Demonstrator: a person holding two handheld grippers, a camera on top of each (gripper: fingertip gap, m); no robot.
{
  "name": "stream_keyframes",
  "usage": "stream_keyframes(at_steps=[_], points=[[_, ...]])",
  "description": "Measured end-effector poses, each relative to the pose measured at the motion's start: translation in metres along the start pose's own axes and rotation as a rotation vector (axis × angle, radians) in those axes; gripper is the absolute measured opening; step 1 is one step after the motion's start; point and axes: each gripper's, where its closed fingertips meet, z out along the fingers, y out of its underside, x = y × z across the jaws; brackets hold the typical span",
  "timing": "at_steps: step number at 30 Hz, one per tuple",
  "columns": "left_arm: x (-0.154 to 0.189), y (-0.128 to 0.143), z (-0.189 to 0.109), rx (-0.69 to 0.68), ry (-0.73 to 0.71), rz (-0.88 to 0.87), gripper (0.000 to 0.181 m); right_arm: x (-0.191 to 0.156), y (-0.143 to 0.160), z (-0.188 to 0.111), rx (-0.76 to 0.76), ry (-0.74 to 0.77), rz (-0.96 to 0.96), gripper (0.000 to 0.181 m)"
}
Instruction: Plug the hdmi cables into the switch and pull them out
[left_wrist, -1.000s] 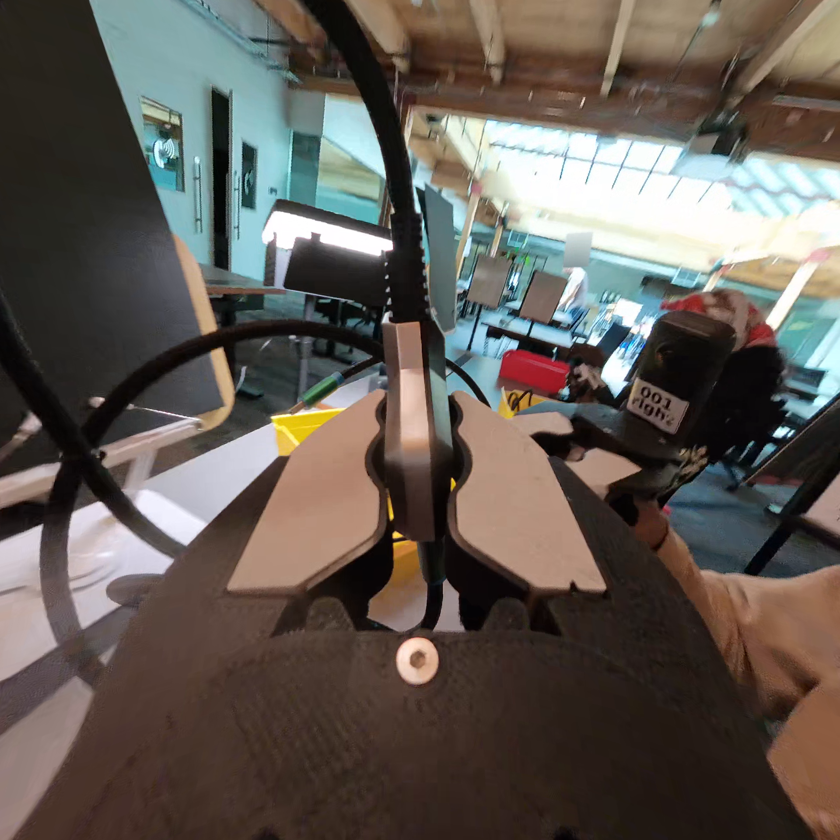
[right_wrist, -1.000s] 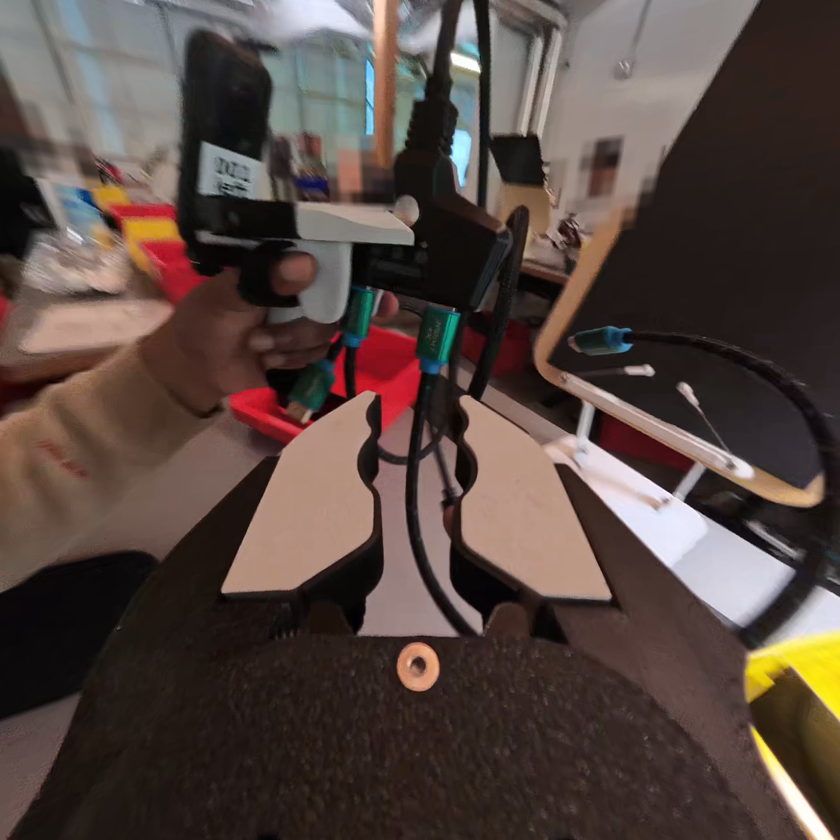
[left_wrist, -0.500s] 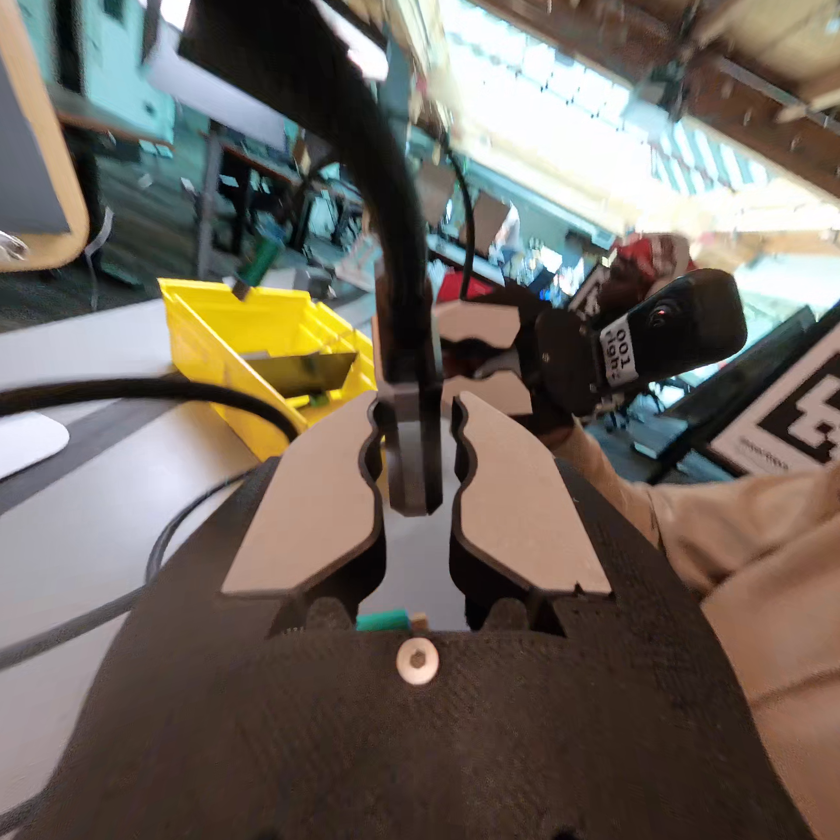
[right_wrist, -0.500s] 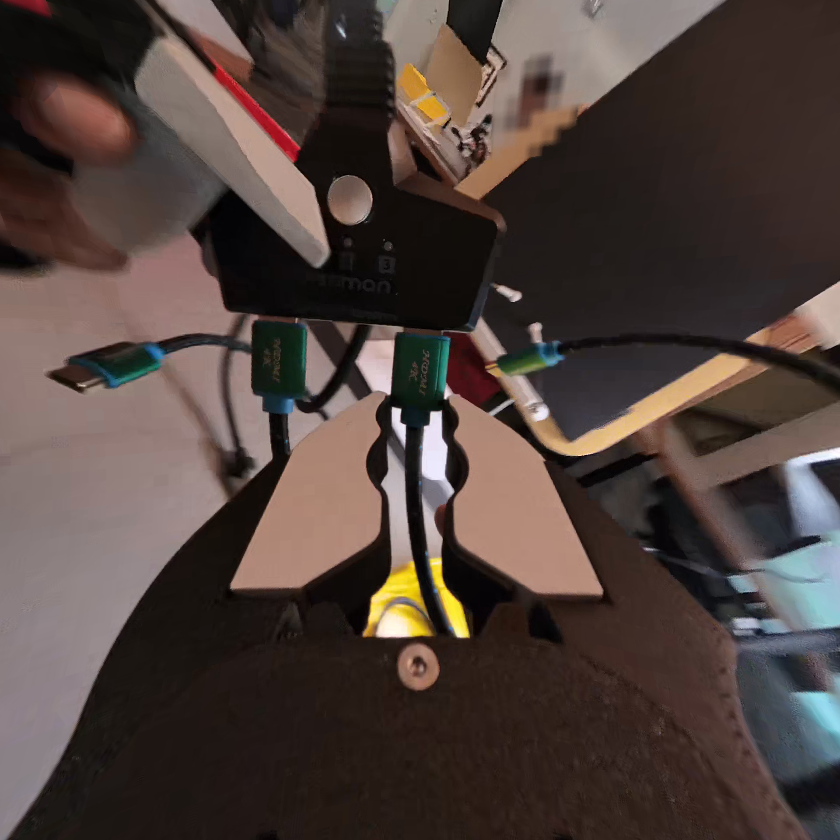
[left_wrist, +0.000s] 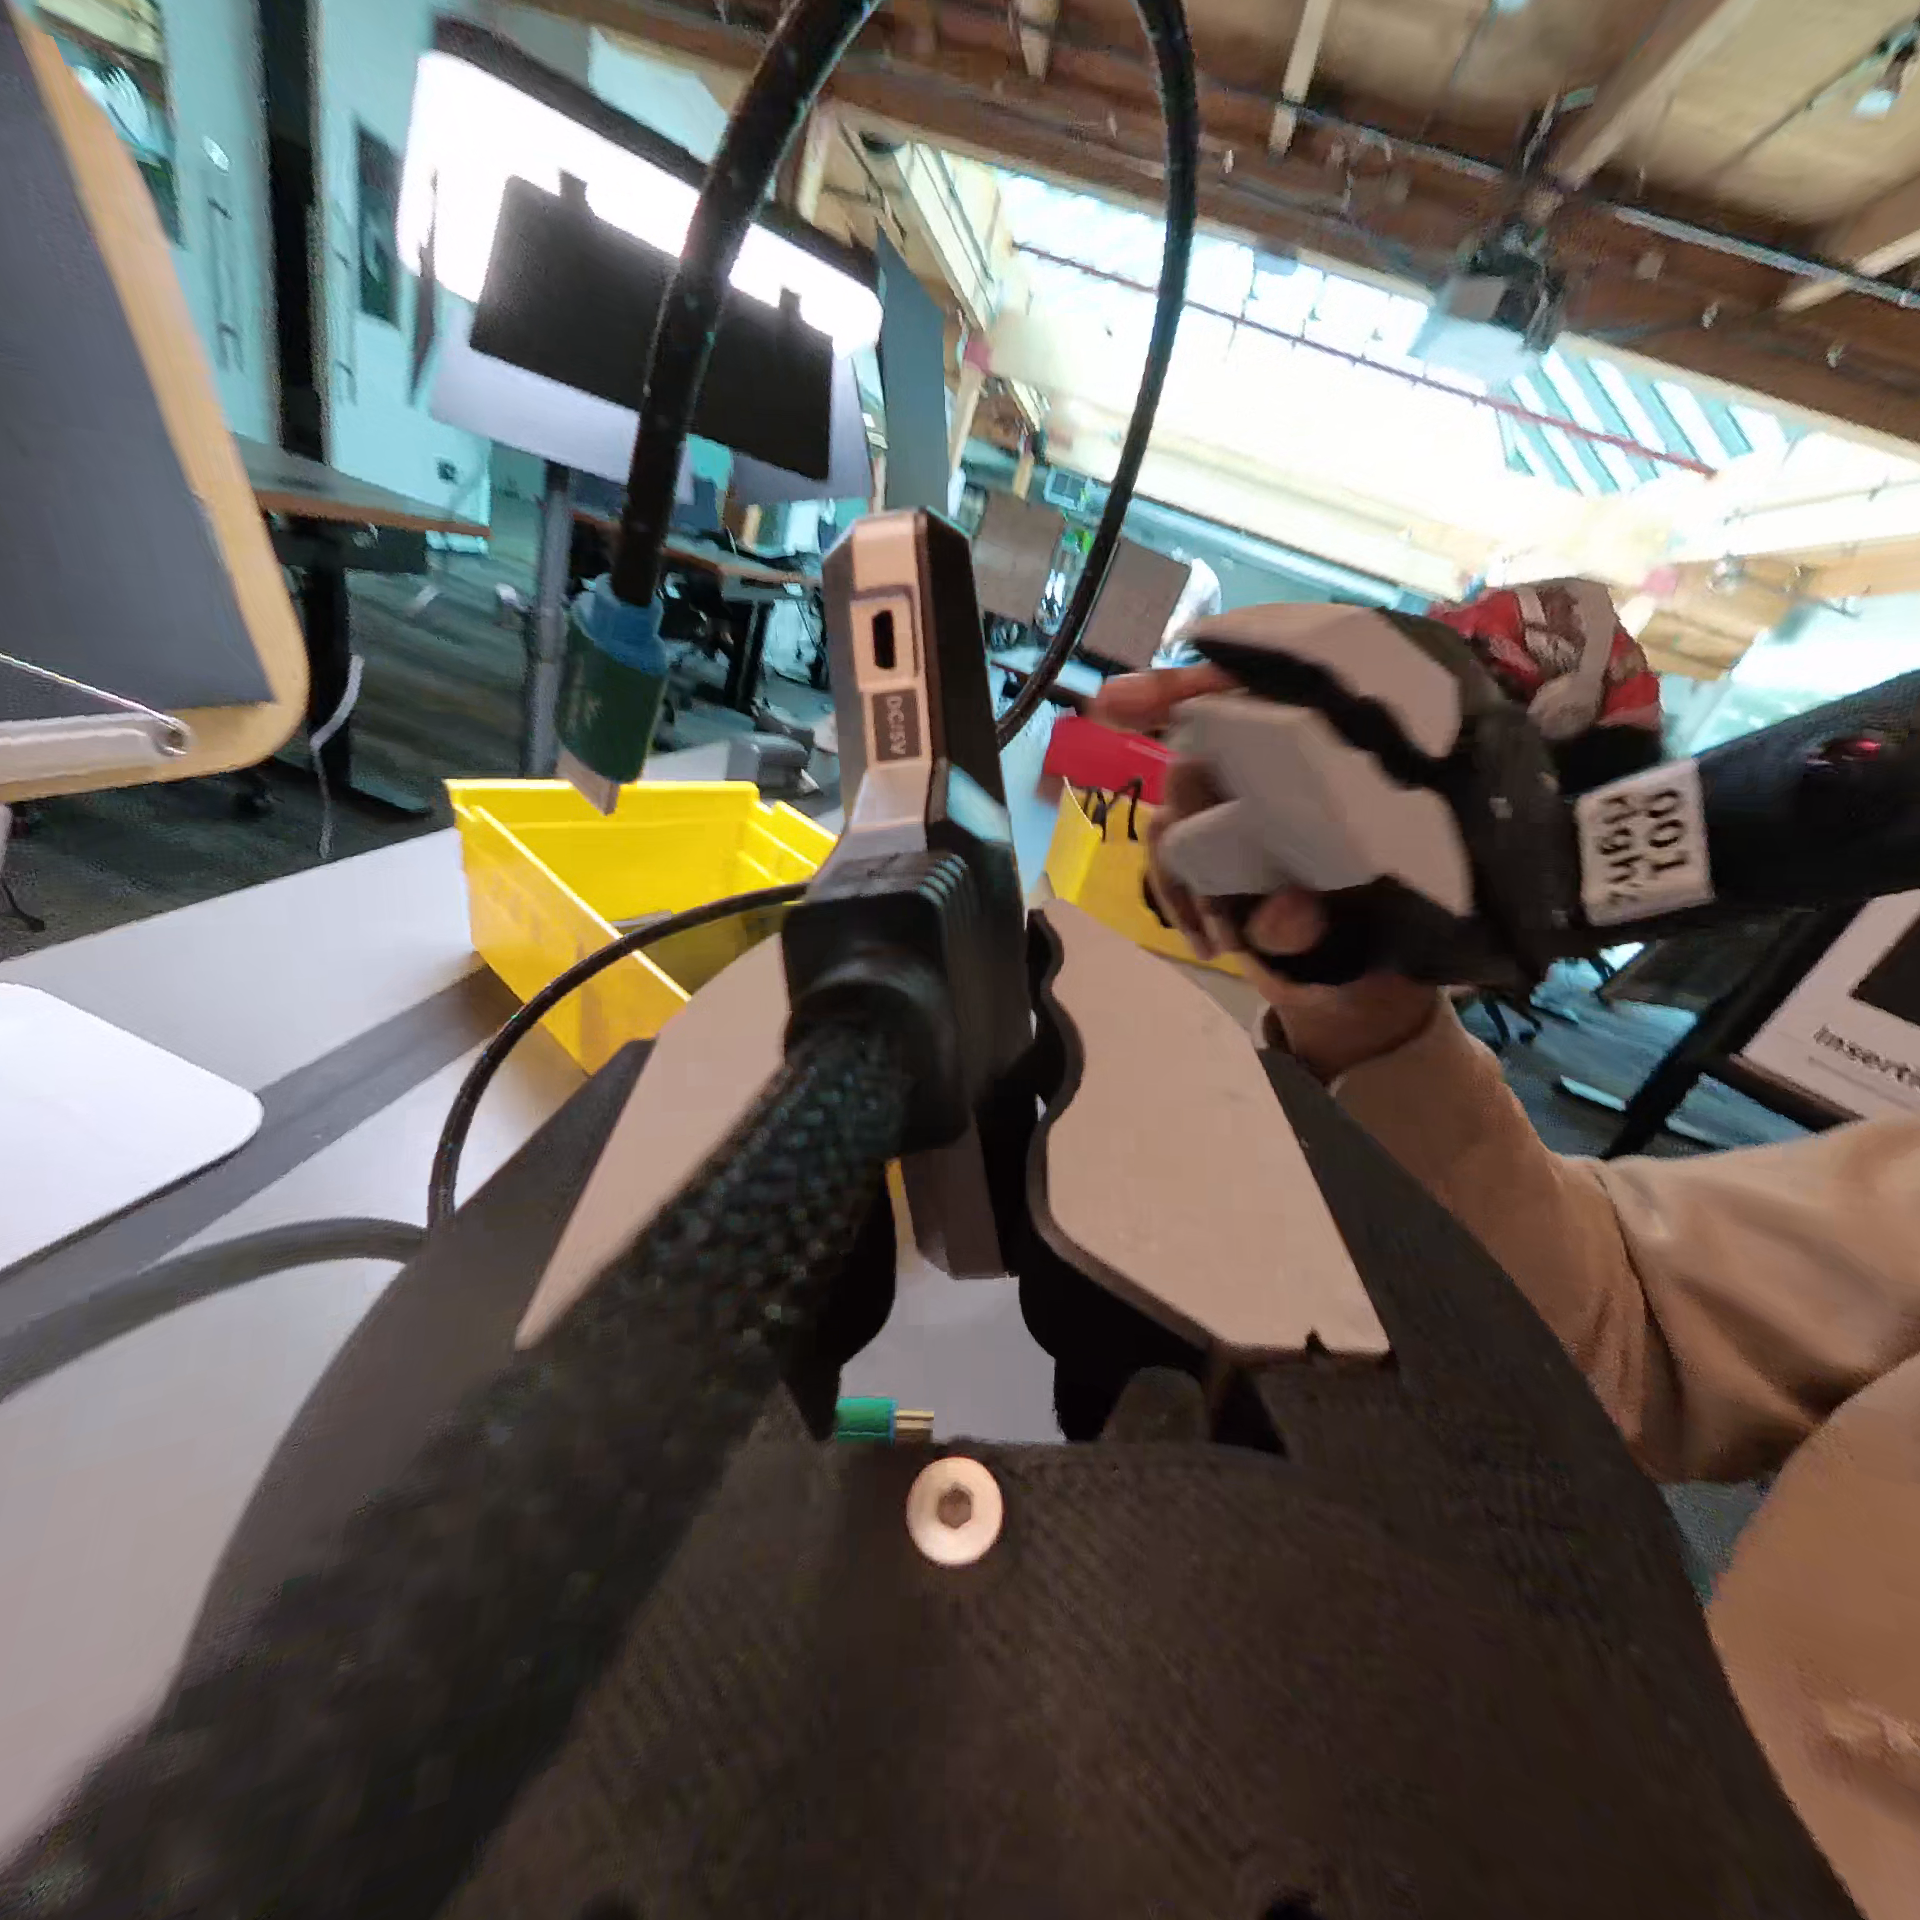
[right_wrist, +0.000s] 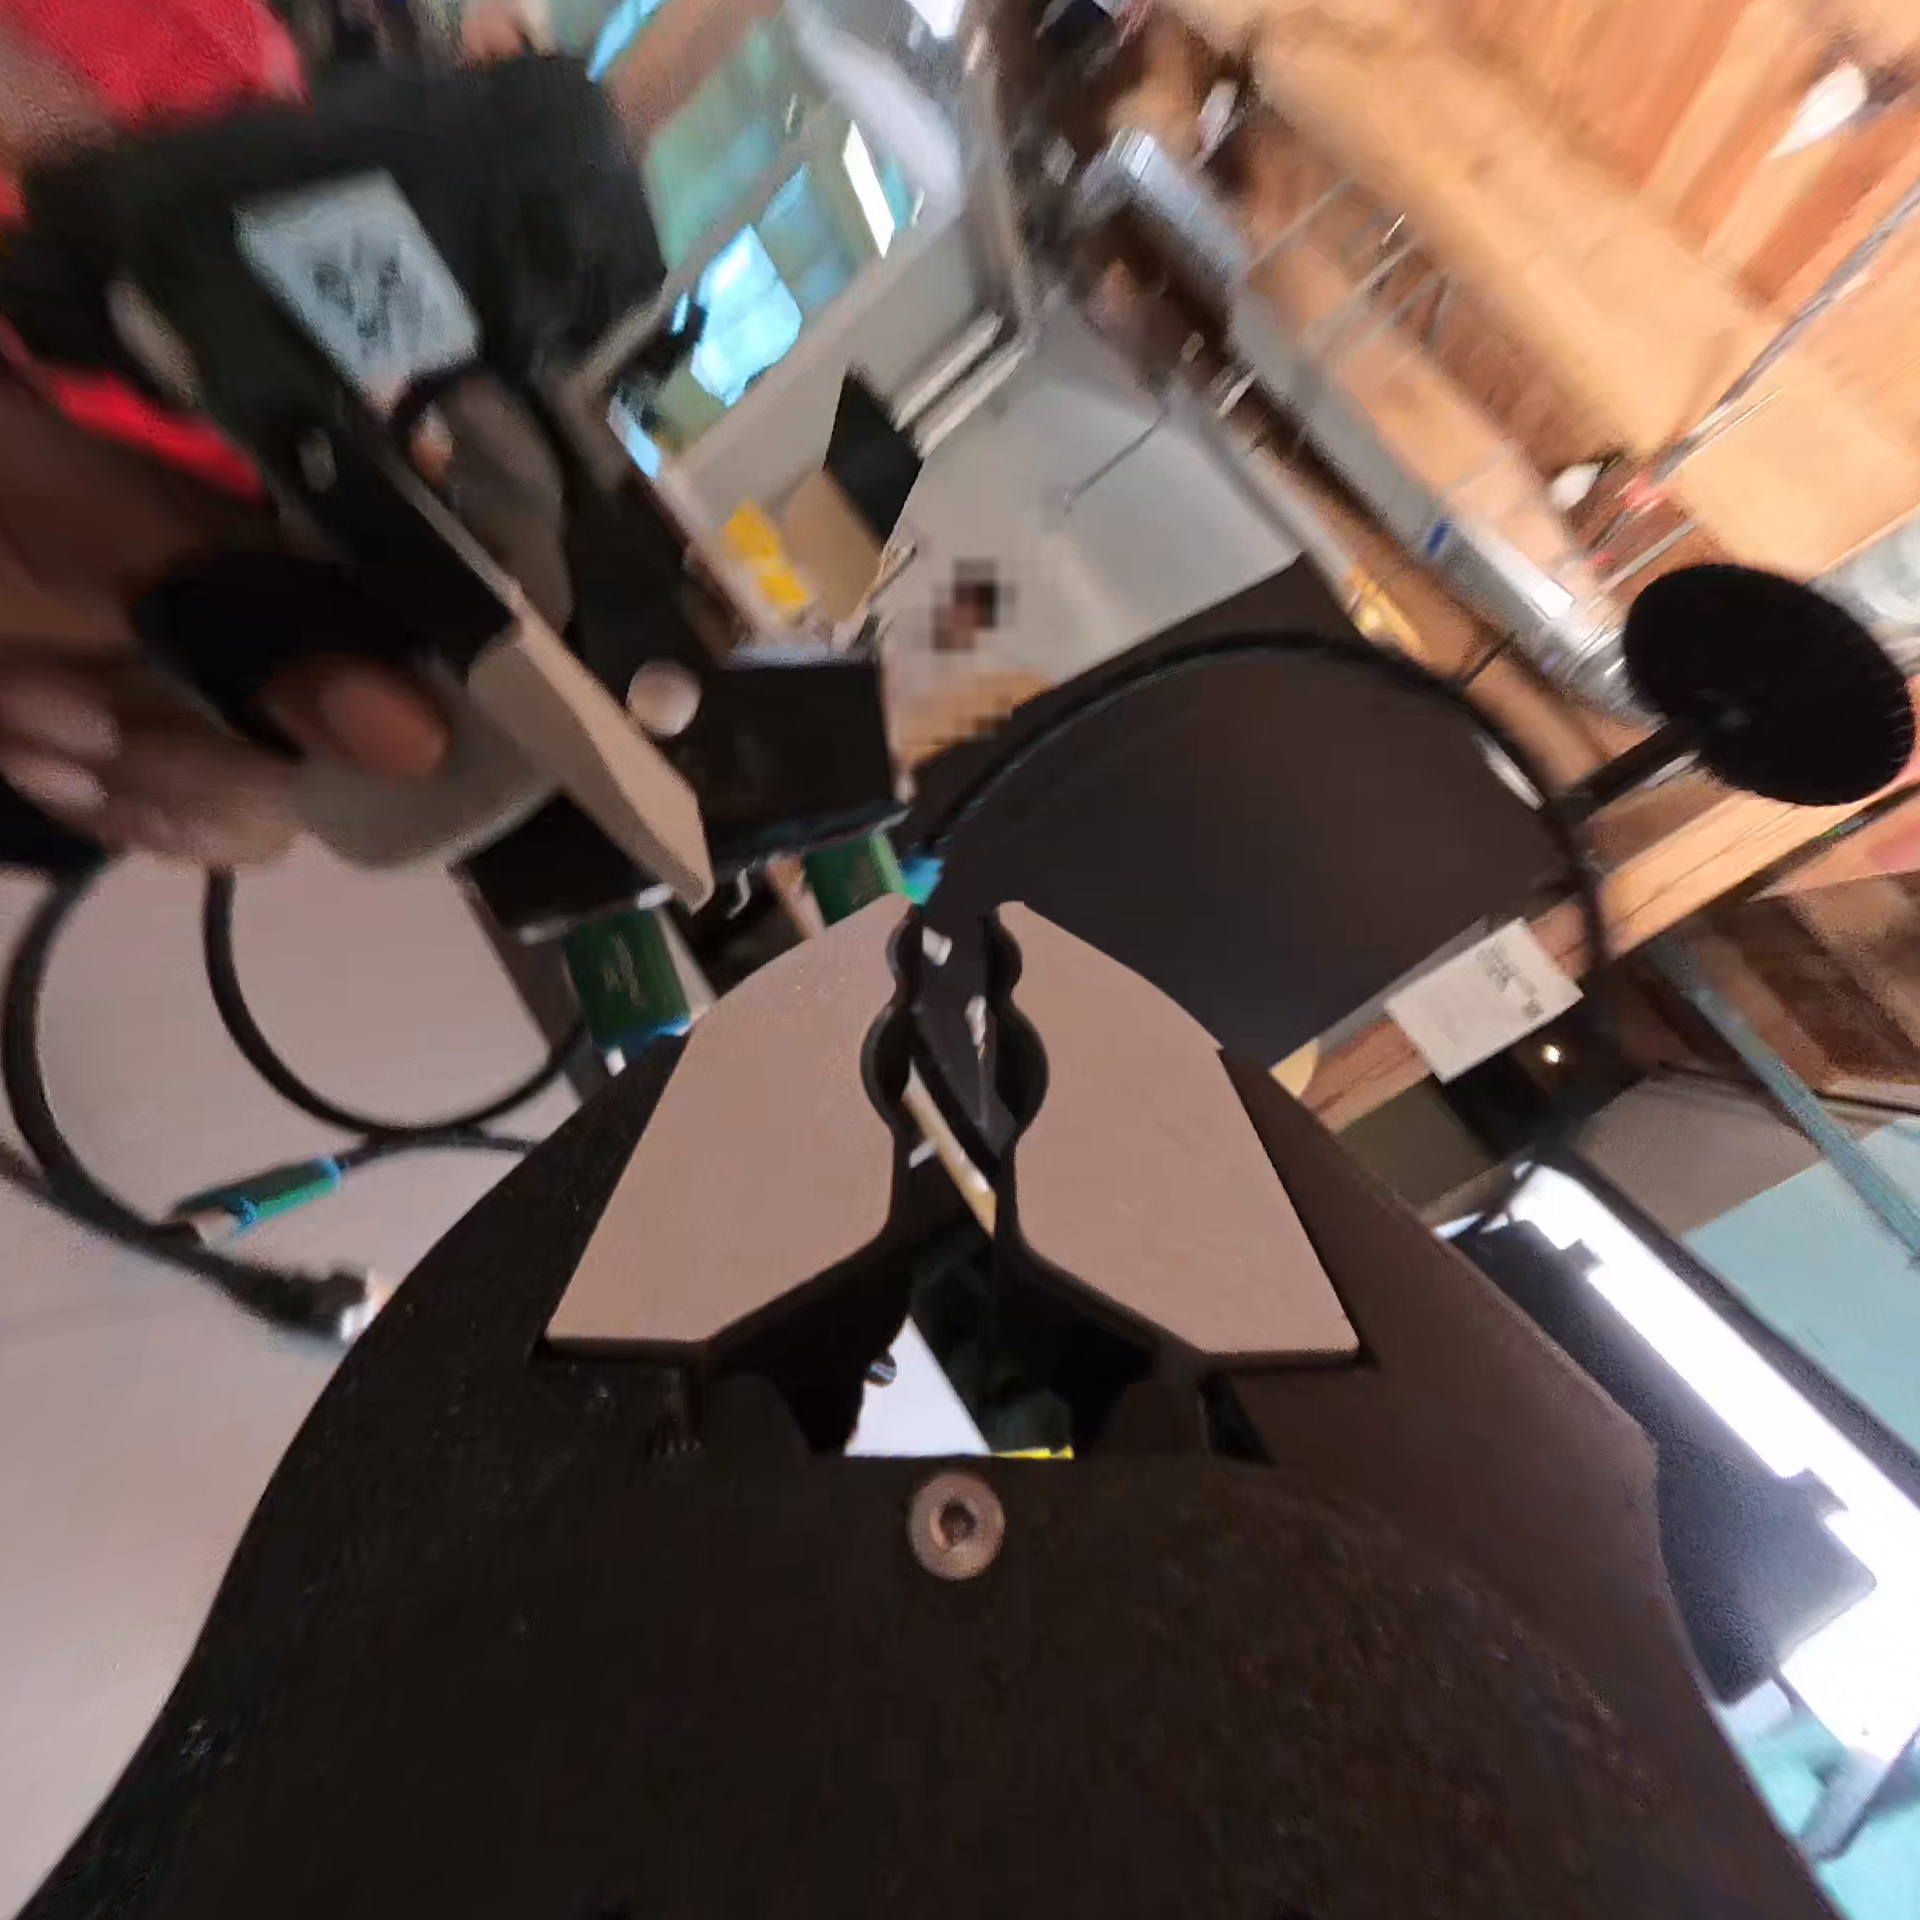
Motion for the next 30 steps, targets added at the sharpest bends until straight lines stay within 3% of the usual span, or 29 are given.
stream_keyframes(at_steps=[2, 4, 8, 11, 14, 23, 27, 30], points=[[-0.005, -0.012, -0.01, 0.081, -0.002, -0.014, 0.023, 0.014, -0.029, -0.014, 0.116, 0.028, 0.08, 0.008], [-0.005, -0.026, -0.019, 0.169, 0.024, -0.032, 0.024, 0.014, -0.044, -0.02, 0.184, -0.059, 0.265, 0.002], [0.006, -0.045, -0.03, 0.3, 0.063, -0.008, 0.025, -0.032, -0.019, -0.007, 0.112, -0.477, 0.694, 0.01], [0.018, -0.051, -0.032, 0.347, 0.096, 0.029, 0.025, -0.044, -0.003, 0.004, 0.146, -0.573, 0.958, 0.017], [0.031, -0.049, -0.025, 0.347, 0.142, 0.05, 0.025, -0.049, -0.012, 0.004, 0.232, -0.665, 1.135, 0.022], [0.05, -0.024, -0.002, 0.223, 0.213, 0.088, 0.026, -0.053, -0.024, -0.005, 0.318, -0.755, 1.137, 0.011], [0.051, -0.006, -0.001, 0.023, 0.247, 0.094, 0.025, -0.054, -0.02, -0.009, 0.288, -0.774, 1.067, 0.011], [0.054, 0.002, -0.001, -0.037, 0.255, 0.13, 0.026, -0.057, -0.018, -0.013, 0.27, -0.8, 1.008, 0.011]])
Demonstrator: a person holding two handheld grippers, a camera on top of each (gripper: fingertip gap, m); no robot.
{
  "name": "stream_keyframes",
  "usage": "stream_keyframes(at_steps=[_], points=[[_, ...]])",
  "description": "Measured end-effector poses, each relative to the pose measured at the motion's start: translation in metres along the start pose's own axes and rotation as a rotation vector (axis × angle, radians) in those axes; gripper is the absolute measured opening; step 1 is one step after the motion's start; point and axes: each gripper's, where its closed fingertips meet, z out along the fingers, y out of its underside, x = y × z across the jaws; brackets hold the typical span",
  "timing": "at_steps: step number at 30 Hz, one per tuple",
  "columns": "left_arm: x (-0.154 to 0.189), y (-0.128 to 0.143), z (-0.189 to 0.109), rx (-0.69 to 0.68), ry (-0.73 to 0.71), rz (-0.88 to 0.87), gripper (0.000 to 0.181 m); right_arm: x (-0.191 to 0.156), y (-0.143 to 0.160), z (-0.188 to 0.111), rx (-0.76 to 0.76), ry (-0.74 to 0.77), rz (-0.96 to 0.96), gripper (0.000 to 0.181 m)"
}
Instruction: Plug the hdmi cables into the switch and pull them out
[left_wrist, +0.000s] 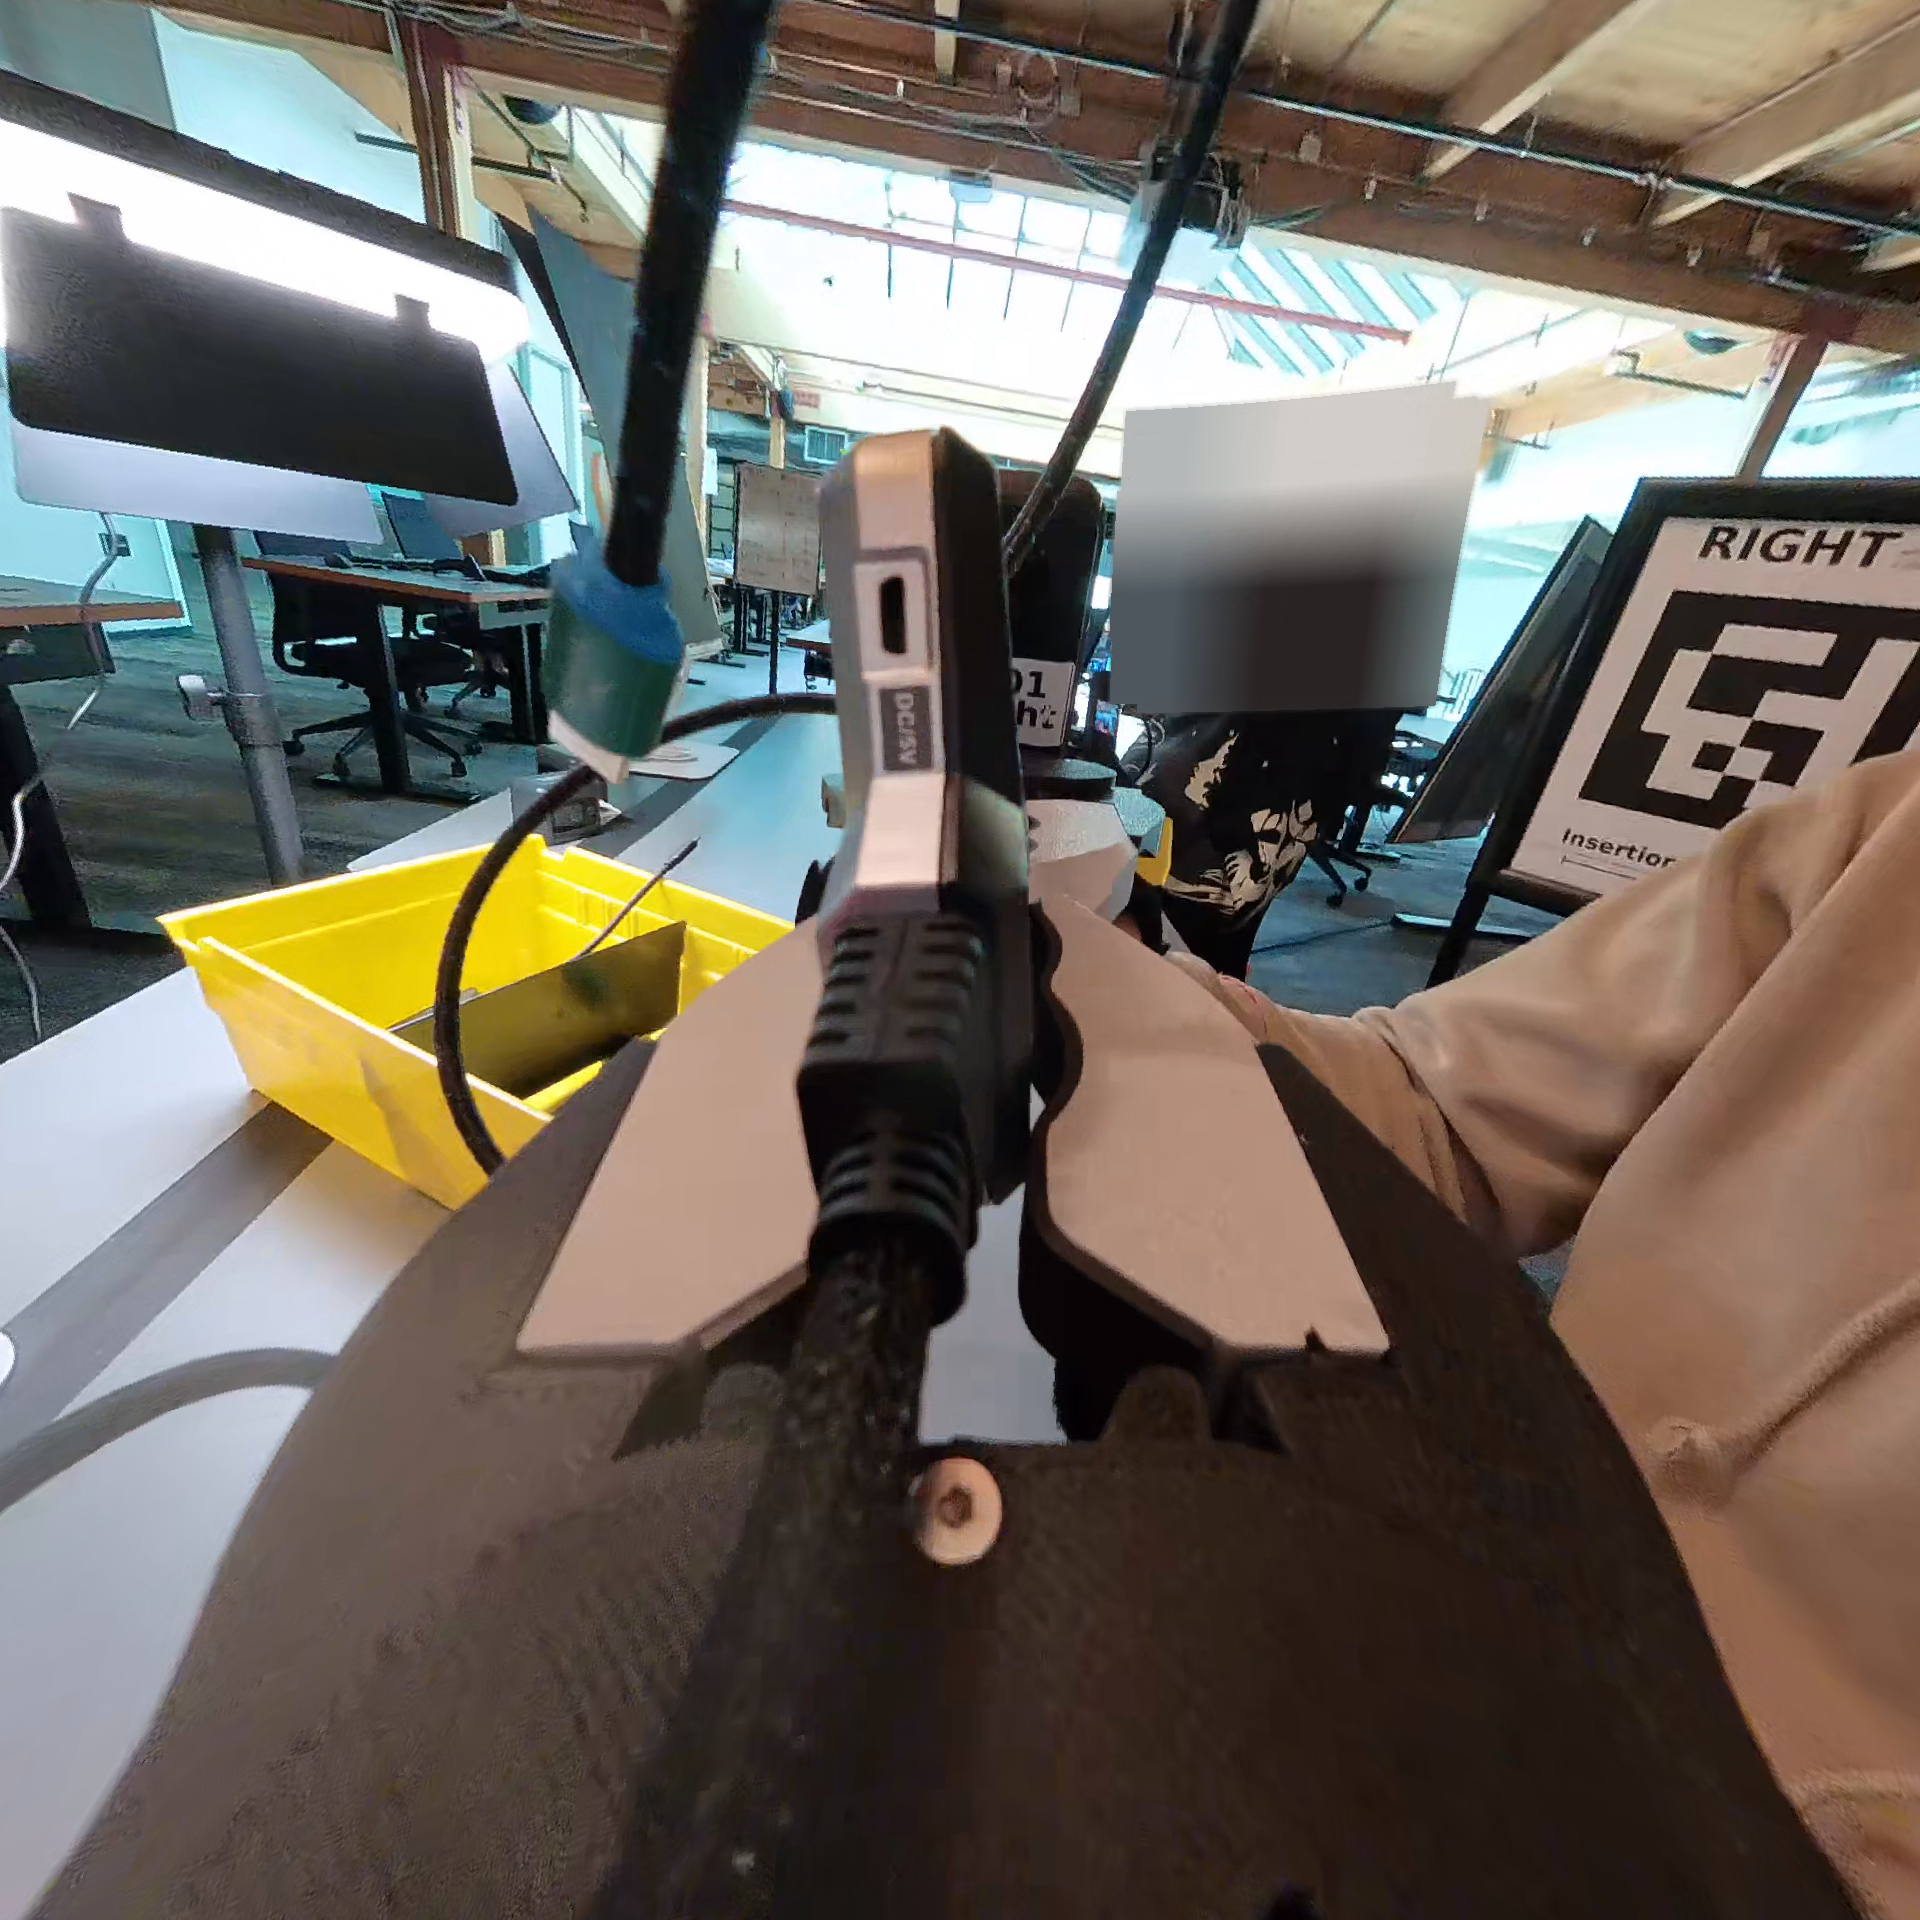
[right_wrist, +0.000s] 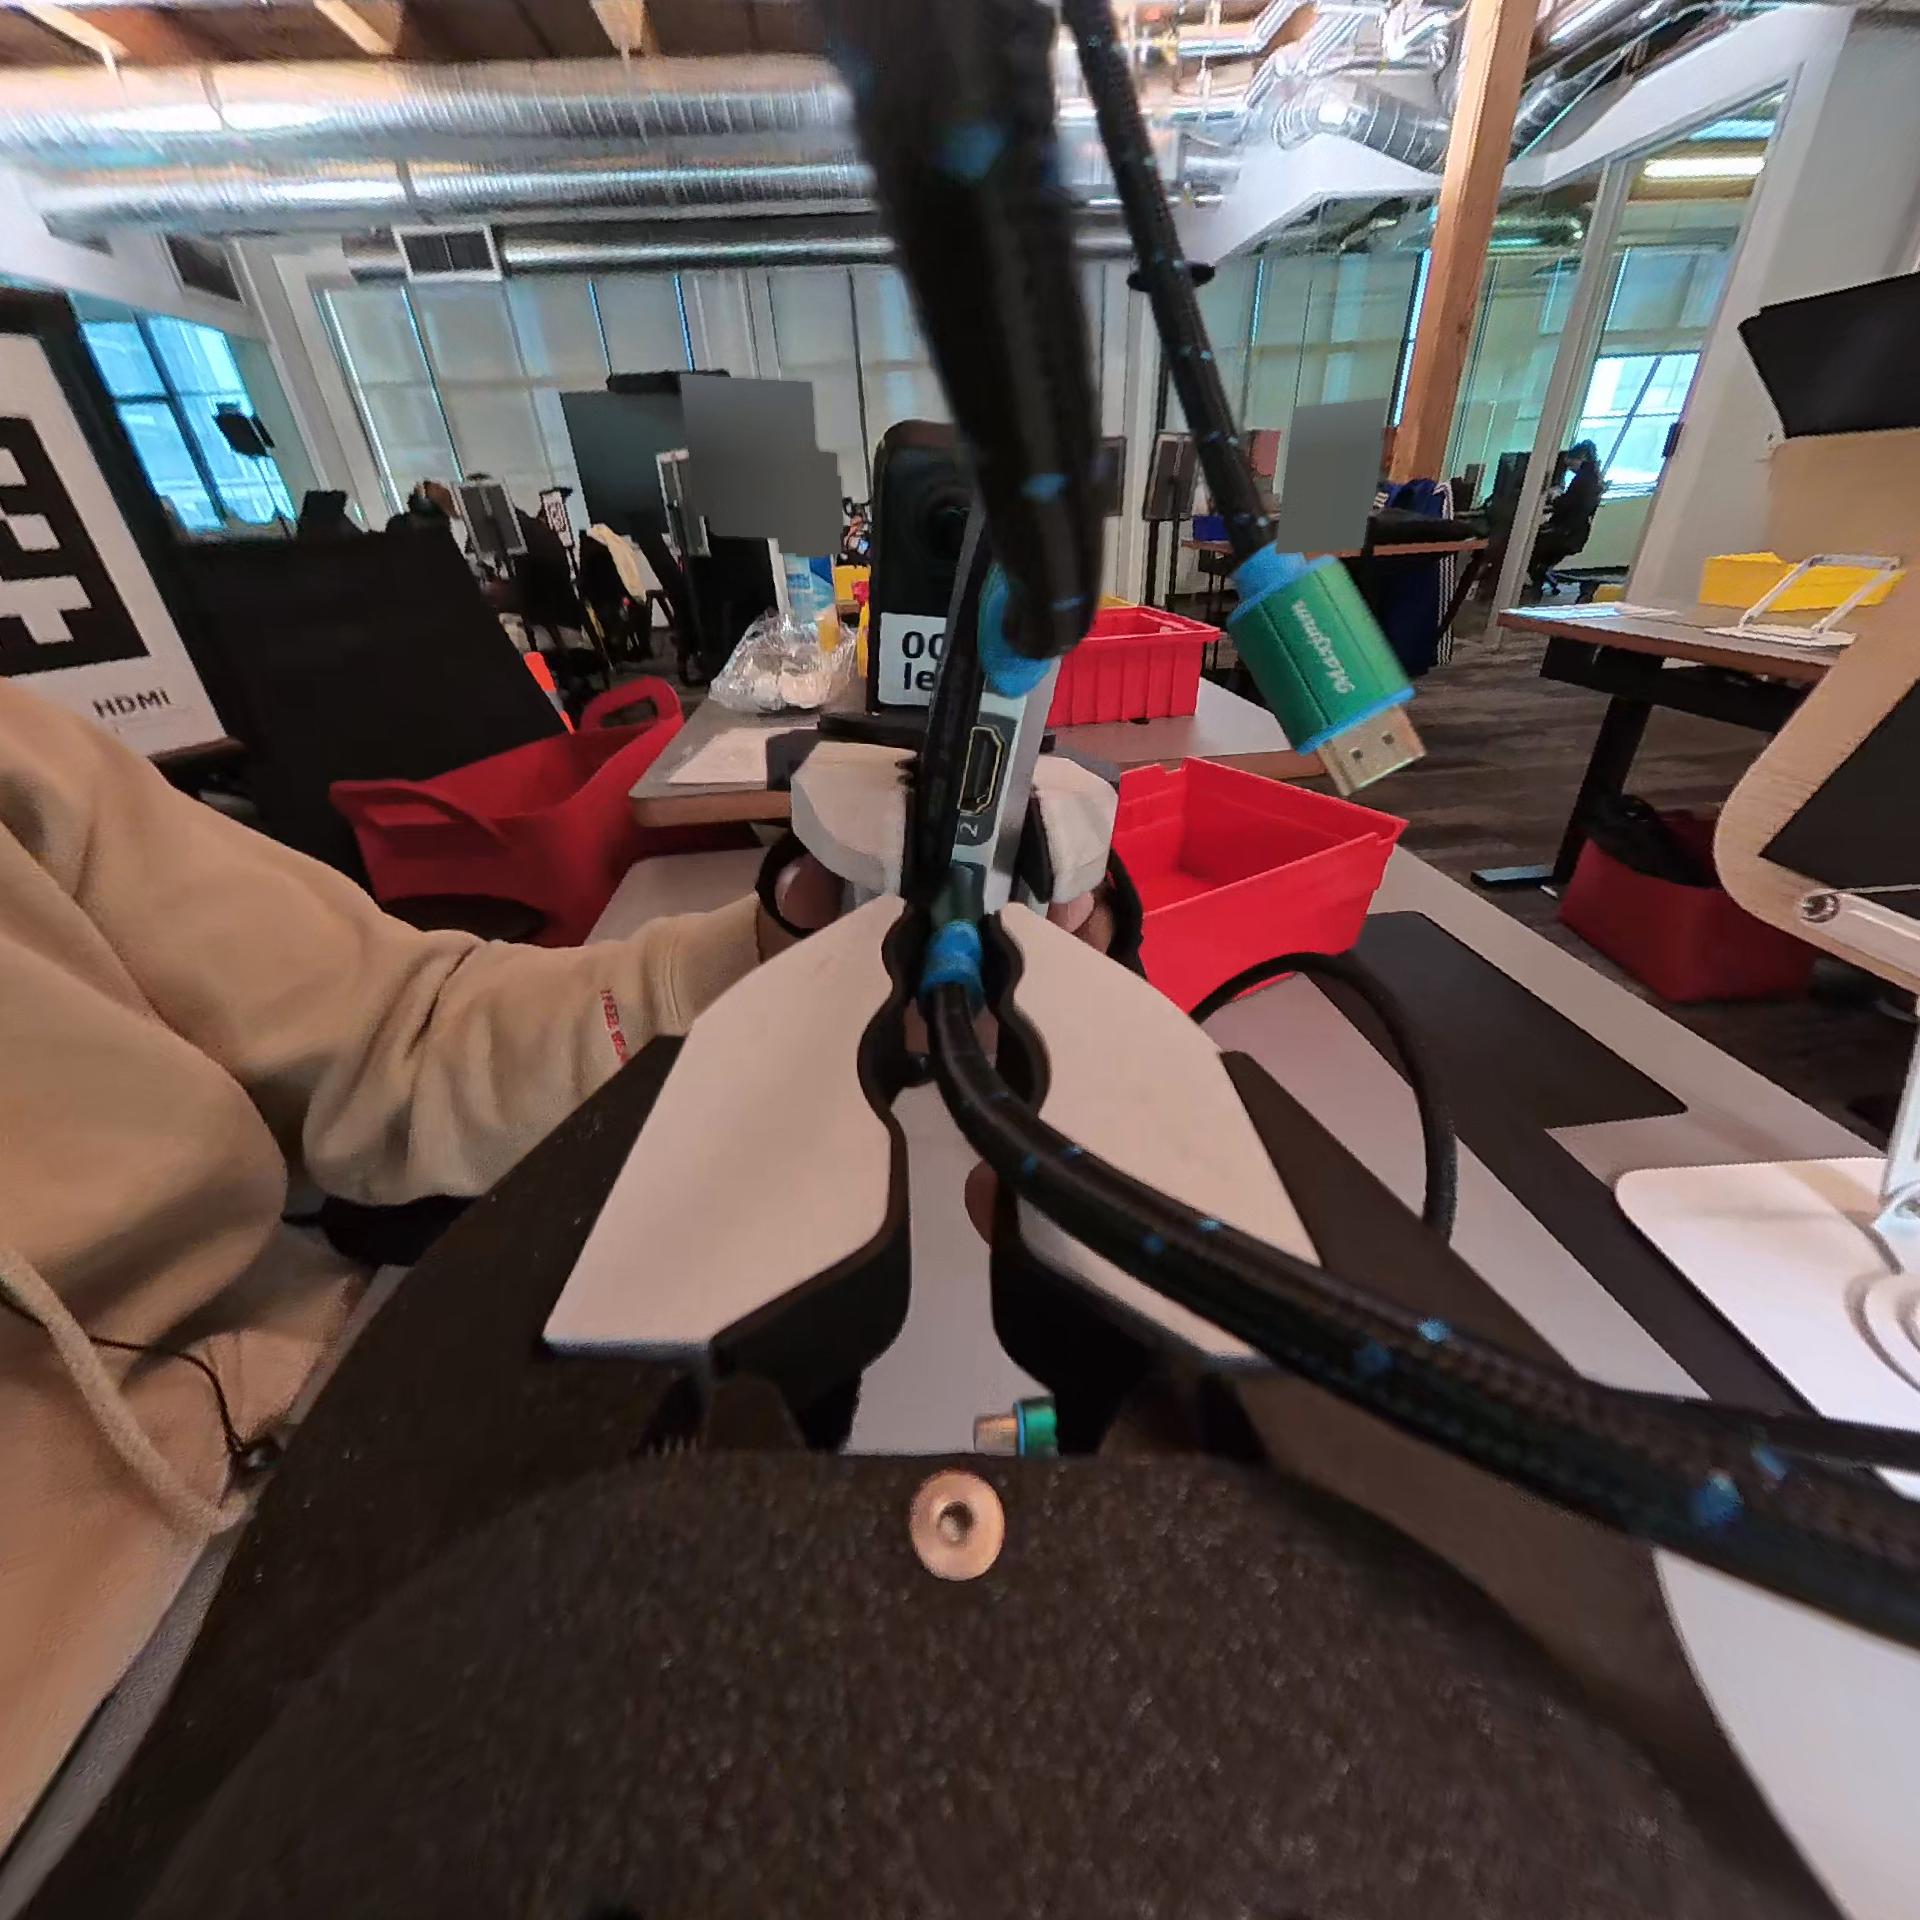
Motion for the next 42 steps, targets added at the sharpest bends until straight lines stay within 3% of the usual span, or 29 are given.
stream_keyframes(at_steps=[24, 25, 26, 27, 29, 32, 35, 39, 42], points=[[0.0, -0.005, 0.023, 0.074, -0.069, 0.057, 0.024, 0.004, -0.009, -0.026, 0.127, -0.097, -0.068, 0.011], [-0.004, -0.023, 0.004, 0.187, -0.083, 0.031, 0.023, 0.007, -0.019, -0.04, 0.214, -0.11, -0.047, 0.012], [-0.013, -0.05, -0.03, 0.318, -0.101, -0.009, 0.023, 0.018, -0.045, -0.081, 0.408, -0.112, 0.018, 0.012], [-0.018, -0.07, -0.064, 0.386, -0.13, 0.019, 0.024, 0.032, -0.058, -0.123, 0.497, -0.039, 0.014, 0.011], [-0.013, -0.073, -0.08, 0.256, -0.175, 0.098, 0.024, 0.045, -0.051, -0.146, 0.321, 0.192, -0.106, 0.011], [-0.017, -0.056, -0.059, 0.095, -0.221, 0.117, 0.024, 0.056, -0.057, -0.14, 0.201, 0.314, -0.134, 0.011], [-0.029, -0.033, -0.05, -0.022, -0.26, 0.079, 0.024, 0.071, -0.04, -0.144, 0.021, 0.443, -0.104, 0.011], [-0.035, -0.022, -0.045, -0.058, -0.262, -0.01, 0.024, 0.084, -0.02, -0.154, -0.088, 0.504, 0.11, 0.011], [-0.045, -0.012, -0.047, -0.1, -0.307, -0.085, 0.024, 0.1, 0.019, -0.155, -0.234, 0.557, 0.232, 0.012]])
